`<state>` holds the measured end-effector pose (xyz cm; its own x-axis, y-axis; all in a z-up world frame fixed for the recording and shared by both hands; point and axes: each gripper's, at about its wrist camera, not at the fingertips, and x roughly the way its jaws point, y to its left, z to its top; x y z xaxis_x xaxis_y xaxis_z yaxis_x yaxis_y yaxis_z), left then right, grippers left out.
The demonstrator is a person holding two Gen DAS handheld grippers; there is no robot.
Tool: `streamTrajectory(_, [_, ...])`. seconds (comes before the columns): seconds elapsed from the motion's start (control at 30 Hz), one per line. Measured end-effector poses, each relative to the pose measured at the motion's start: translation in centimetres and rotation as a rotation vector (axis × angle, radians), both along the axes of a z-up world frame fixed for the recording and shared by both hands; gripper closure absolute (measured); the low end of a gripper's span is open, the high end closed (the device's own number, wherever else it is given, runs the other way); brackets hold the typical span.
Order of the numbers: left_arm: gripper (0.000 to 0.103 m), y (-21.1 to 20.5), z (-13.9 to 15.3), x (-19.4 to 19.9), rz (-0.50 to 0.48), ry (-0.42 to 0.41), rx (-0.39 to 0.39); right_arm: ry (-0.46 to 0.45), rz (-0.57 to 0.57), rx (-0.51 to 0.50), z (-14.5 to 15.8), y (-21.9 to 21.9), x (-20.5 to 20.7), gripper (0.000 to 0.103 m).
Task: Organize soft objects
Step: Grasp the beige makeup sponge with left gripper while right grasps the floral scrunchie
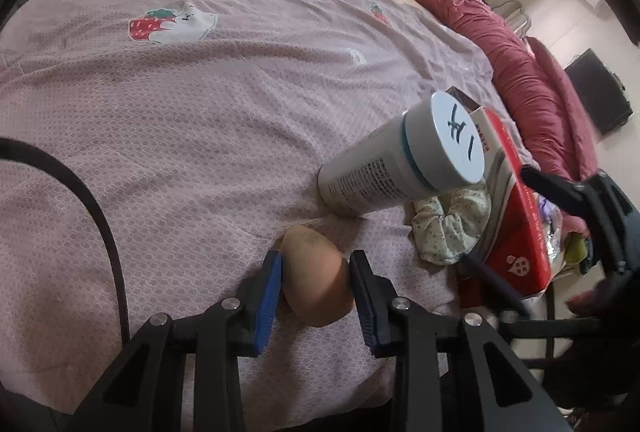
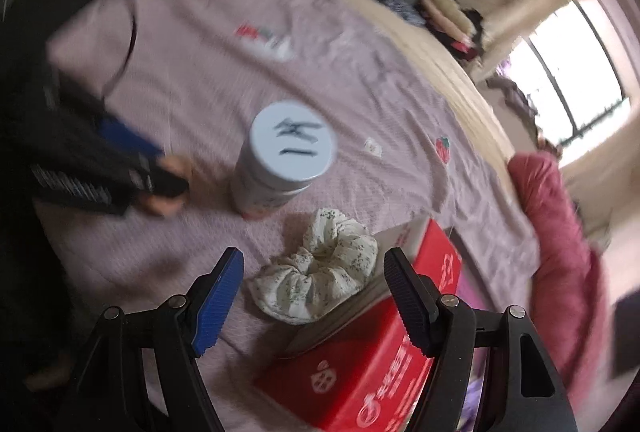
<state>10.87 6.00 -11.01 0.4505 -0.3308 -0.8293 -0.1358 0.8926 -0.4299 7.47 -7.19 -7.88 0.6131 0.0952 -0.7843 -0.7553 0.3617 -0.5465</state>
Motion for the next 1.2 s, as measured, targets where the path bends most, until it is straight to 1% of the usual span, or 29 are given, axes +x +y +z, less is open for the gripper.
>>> streamTrajectory(0.07, [0.068,0.1,0.1,0.1,-0.009,-0.009,-0.004,-0.042,0.078,-0.164,-2.2,1.0,-0.3,0.029])
streamTrajectory(0.13, [0.069,0.1,0.2,0.1,-0.013,-0.016,-0.008,-0.062,0.110,-0.249,-3.5,1.3,-0.1,0.029])
streamTrajectory(0.17, [0.068,0.1,0.2,0.3,-0.010,-0.013,-0.002,-0.057,0.109,-0.281,-4.2,1.4,0.4,0.029])
streamTrajectory(0.23, [0.068,0.5,0.1,0.3,-0.006,-0.016,-0.025,-0.051,0.101,-0.302,-4.8,1.4,1.1,0.029])
streamTrajectory(0.27, [0.068,0.7,0.0,0.5,-0.005,-0.015,-0.035,-0.031,0.091,-0.312,-5.3,1.3,1.7,0.029])
streamTrajectory(0.3, [0.068,0.7,0.0,0.5,-0.008,-0.015,-0.039,-0.008,0.085,-0.315,-5.7,1.1,2.1,0.029])
streamTrajectory(0.37, [0.068,0.8,-0.1,0.6,-0.005,-0.012,-0.037,0.008,0.086,-0.311,-6.2,0.9,2.6,0.030])
streamTrajectory(0.4, [0.068,0.8,-0.2,0.6,-0.004,-0.008,-0.043,0.017,0.086,-0.299,-6.4,0.8,2.8,0.036])
streamTrajectory(0.43, [0.068,0.9,-0.3,0.6,-0.001,-0.008,-0.052,0.045,0.073,-0.278,-6.6,0.7,3.3,0.043])
streamTrajectory(0.5, [0.068,1.1,-0.3,0.6,-0.002,-0.009,-0.060,0.074,0.050,-0.275,-7.5,0.5,3.9,0.079])
streamTrajectory(0.53, [0.068,1.1,-0.3,0.6,-0.004,-0.010,-0.058,0.075,0.048,-0.279,-7.7,0.6,3.9,0.085])
streamTrajectory(0.6, [0.068,1.0,-0.3,0.6,-0.004,-0.010,-0.056,0.071,0.012,-0.229,-7.4,0.5,4.3,0.088])
streamTrajectory(0.7, [0.068,1.0,-0.3,0.5,-0.002,-0.011,-0.052,0.080,-0.053,-0.104,-5.6,-0.3,4.7,0.092])
streamTrajectory(0.73, [0.068,1.0,-0.2,0.5,0.000,-0.015,-0.053,0.119,-0.102,0.000,-4.3,-0.9,5.0,0.092])
streamTrajectory(0.77, [0.068,1.0,-0.1,0.5,0.000,-0.019,-0.054,0.152,-0.144,0.083,-3.2,-1.6,5.3,0.092])
streamTrajectory(0.87, [0.068,1.1,0.5,0.1,0.000,-0.039,-0.055,0.207,-0.230,0.261,-0.9,-3.6,5.5,0.092])
streamTrajectory(0.97, [0.068,1.1,1.0,-0.2,0.004,-0.049,-0.053,0.254,-0.277,0.391,1.1,-5.4,5.7,0.092])
streamTrajectory(1.03, [0.068,1.0,1.5,-0.5,0.011,-0.061,-0.054,0.265,-0.295,0.435,2.0,-6.2,6.1,0.092])
streamTrajectory(1.17, [0.068,0.9,3.2,-1.4,0.024,-0.093,-0.041,0.242,-0.307,0.514,3.9,-7.3,6.2,0.092])
streamTrajectory(1.2, [0.068,0.8,3.9,-1.7,0.026,-0.104,-0.032,0.237,-0.309,0.530,4.5,-7.3,5.3,0.092])
